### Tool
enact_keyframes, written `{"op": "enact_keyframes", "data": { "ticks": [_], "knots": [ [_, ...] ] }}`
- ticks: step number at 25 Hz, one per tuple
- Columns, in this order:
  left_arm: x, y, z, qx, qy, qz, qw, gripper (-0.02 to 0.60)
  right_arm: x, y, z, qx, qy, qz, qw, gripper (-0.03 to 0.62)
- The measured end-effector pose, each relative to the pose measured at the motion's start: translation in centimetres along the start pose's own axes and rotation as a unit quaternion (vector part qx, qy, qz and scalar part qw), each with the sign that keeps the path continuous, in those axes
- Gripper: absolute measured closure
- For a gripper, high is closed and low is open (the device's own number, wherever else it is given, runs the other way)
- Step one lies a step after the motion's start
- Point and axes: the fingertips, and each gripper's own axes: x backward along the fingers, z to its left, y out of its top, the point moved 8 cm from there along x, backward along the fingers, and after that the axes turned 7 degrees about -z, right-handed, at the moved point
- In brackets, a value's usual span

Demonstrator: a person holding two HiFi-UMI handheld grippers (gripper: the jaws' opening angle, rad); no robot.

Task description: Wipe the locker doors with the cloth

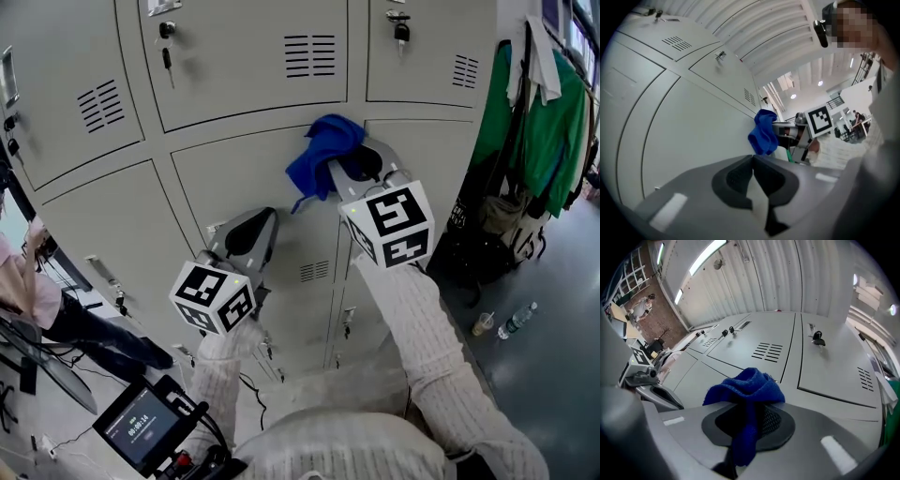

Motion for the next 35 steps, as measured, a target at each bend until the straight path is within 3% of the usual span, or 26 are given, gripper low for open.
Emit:
{"op": "enact_keyframes", "data": {
  "ticks": [7,17,35],
  "knots": [
    [0.1,1.0,0.7,-0.004,0.008,-0.014,0.9999,0.581,-0.1,-0.2,-0.3,-0.015,0.002,-0.023,1.000,0.542],
    [0.4,-0.3,0.3,0.002,0.003,0.000,1.0000,0.581,0.3,-1.2,0.3,-0.035,-0.013,-0.034,0.999,0.542],
    [2.3,-5.3,-0.9,0.047,0.003,0.071,0.9964,0.581,3.2,-8.1,4.9,-0.083,-0.001,0.046,0.995,0.542]
  ]
}}
